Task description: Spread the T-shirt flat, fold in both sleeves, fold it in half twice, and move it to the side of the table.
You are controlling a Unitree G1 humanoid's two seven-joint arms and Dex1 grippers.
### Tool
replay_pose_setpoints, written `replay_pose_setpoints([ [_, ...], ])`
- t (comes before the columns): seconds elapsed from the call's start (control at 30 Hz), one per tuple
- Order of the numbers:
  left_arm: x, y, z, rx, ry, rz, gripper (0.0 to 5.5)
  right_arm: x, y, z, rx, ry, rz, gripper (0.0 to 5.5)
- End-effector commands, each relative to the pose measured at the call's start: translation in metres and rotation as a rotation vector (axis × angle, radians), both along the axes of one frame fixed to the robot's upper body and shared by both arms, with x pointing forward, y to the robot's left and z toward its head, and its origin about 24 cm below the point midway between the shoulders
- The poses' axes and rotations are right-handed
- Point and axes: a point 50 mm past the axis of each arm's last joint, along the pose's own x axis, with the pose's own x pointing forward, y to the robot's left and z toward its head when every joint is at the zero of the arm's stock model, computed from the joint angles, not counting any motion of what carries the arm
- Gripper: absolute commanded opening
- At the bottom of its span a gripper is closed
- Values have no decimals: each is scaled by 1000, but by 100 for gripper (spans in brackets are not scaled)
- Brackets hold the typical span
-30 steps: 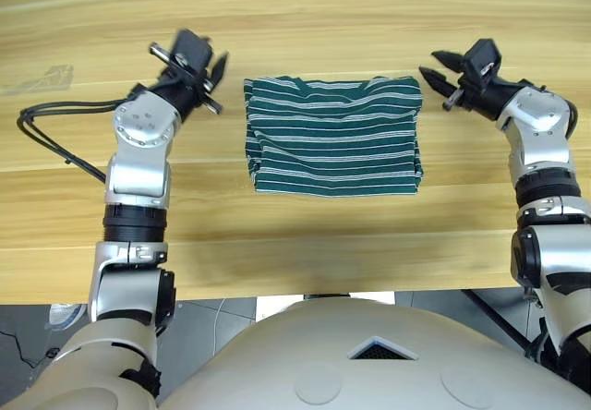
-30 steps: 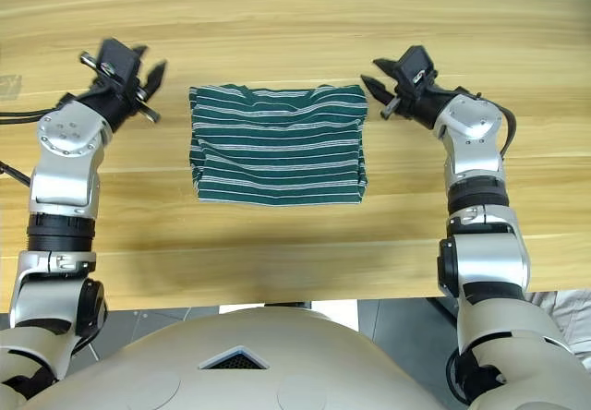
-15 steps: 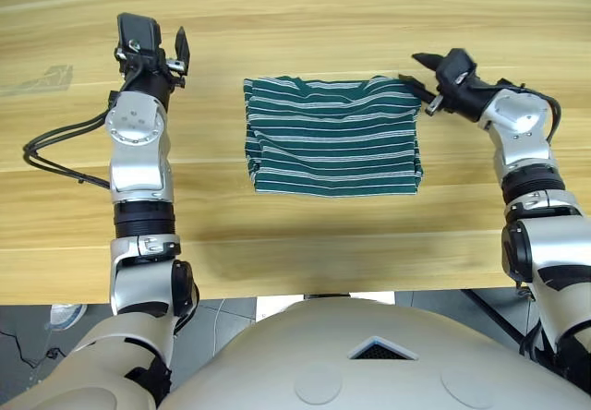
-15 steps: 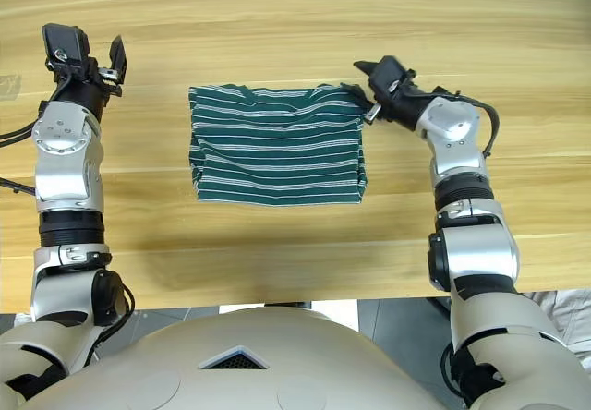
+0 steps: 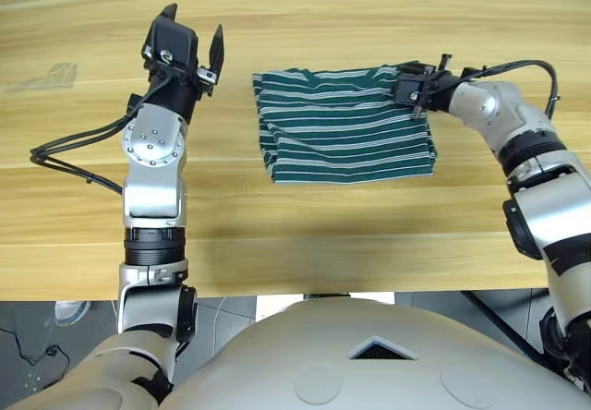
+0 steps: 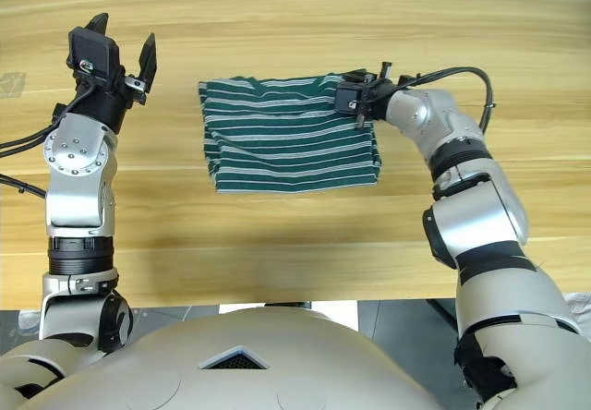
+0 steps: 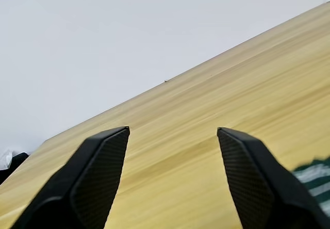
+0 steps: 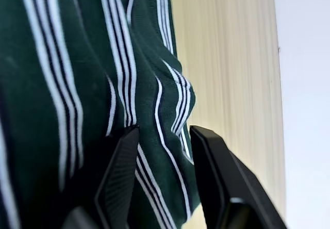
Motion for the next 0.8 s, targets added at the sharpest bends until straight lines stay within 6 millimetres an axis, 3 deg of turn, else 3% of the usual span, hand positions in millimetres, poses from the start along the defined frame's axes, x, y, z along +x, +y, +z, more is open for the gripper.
replay_pose_setpoints([
  [0.03, -17, 7, -4, 24, 23, 2, 316, -46, -58, -26, -132, 305, 43, 182],
  [0.13, -34, 9, -6, 11, 29, 11, 316, -98, -54, -26, 9, 517, 249, 182],
  [0.2, -43, 8, -2, 9, 11, 6, 316, -134, -43, -15, 74, 611, 366, 182],
  [0.33, -54, 8, 7, 19, -24, 7, 316, -173, -8, 12, 256, 689, 515, 182],
  [0.47, -58, 2, 7, 18, -18, -8, 316, -185, 8, 20, 313, 700, 546, 182],
  [0.67, -65, -13, -4, -47, 23, -31, 316, -198, 24, 7, 377, 706, 522, 182],
  [0.8, -65, -17, -10, -61, 40, -38, 316, -190, 34, -4, 405, 643, 509, 182],
])
